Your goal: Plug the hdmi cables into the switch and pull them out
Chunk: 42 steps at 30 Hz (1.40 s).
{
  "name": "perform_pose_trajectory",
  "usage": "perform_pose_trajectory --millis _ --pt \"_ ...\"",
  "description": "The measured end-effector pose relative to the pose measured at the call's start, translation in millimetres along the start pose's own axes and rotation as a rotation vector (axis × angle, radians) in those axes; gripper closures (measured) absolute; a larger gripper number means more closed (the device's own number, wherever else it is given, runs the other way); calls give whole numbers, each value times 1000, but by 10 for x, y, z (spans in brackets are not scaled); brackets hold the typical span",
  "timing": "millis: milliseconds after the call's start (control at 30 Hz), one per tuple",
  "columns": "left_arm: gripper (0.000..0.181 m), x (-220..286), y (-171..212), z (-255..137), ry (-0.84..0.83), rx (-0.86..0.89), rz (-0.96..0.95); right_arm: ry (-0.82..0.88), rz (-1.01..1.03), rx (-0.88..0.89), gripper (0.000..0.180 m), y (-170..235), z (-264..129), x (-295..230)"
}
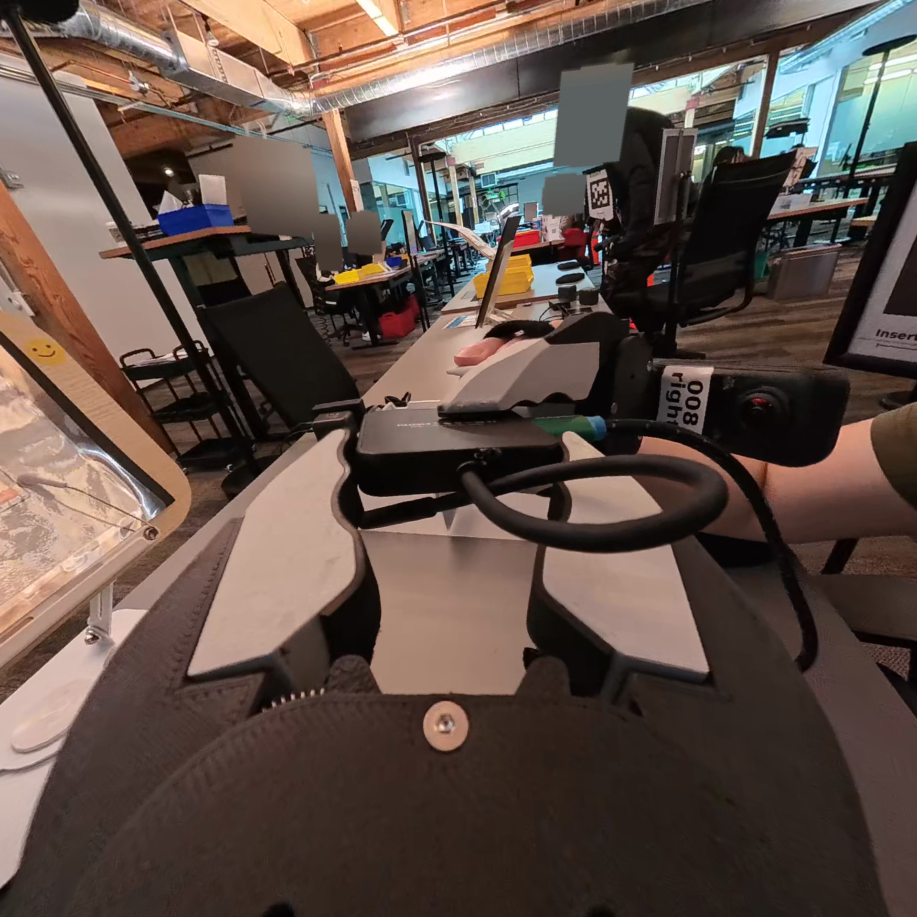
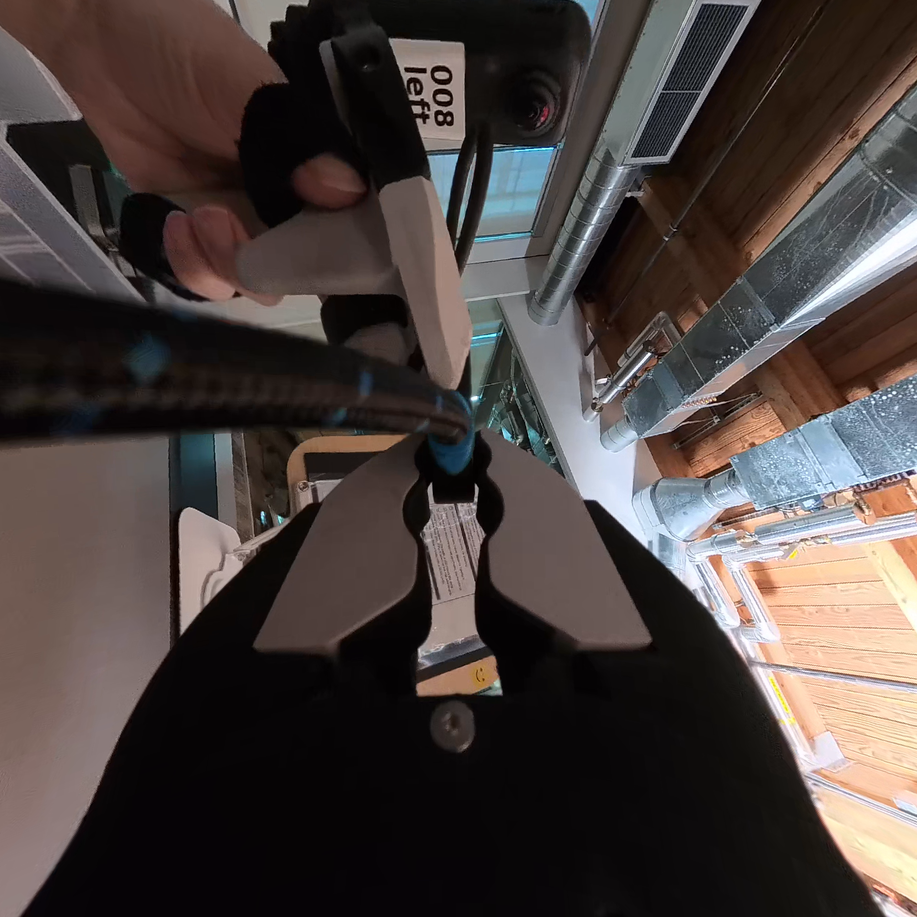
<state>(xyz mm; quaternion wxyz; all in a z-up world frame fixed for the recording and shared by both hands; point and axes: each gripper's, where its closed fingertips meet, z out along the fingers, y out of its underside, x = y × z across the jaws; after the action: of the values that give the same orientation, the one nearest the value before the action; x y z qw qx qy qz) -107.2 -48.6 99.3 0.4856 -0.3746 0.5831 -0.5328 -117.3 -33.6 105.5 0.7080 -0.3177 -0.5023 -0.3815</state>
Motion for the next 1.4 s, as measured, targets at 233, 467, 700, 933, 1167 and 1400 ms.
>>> perform_pose_trajectory --millis 233,467,700,933,1167,1400 --pt "110 -54 -42 -14 -33 26 -22 24 -44 -36 165 49 0 44" --pt "110 -63 -69 -5 -94 43 97 29 -49 -47 164 82 6 61" --pt "110 -194 -294 -176 -327 86 348 113 81 -101 145 246 13 241" --pt "110 -437 -486 -476 -578 82 523 105 800 -123 144 475 18 524" --pt "110 -551 -537 -589 -663 96 522 -192 1456 -55 129 17 239 191" --pt "110 -517 -466 -486 -654 68 551 -182 1451 -88 145 41 271 65"
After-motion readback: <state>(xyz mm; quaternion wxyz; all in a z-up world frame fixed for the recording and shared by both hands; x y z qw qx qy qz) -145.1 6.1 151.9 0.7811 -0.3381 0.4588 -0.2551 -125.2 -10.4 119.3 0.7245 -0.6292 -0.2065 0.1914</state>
